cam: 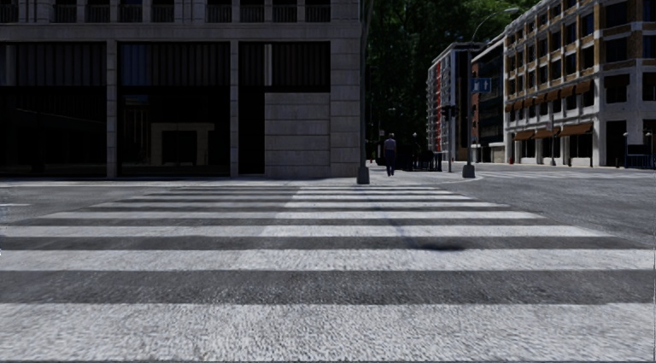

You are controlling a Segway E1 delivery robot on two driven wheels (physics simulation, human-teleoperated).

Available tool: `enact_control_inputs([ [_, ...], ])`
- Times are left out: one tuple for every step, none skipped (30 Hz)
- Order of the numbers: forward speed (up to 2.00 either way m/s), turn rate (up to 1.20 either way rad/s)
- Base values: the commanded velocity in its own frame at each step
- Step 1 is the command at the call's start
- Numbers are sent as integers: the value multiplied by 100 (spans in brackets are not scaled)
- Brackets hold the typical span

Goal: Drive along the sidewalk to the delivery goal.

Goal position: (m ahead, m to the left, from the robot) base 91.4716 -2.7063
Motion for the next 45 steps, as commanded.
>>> enact_control_inputs([
  [200, 49],
  [200, 49],
  [200, 49],
  [200, 49],
  [200, 40],
  [200, 0],
  [200, 0],
  [200, 0],
  [200, 0],
  [200, 0],
  [200, 0],
  [200, 0],
  [200, 0],
  [200, 0],
  [200, 0],
  [200, 0],
  [200, 0],
  [200, 0],
  [200, 0],
  [200, 0],
  [200, 0],
  [200, 0],
  [200, 0],
  [200, 0],
  [200, 0],
  [200, -2],
  [200, -16],
  [200, -16],
  [200, -21],
  [200, -22],
  [200, -23],
  [200, -23],
  [200, -1],
  [200, 0],
  [200, 0],
  [200, 0],
  [200, 0],
  [200, 0],
  [200, 0],
  [200, 0],
  [200, 0],
  [200, 0],
  [200, 0],
  [200, 0],
  [200, 0],
])
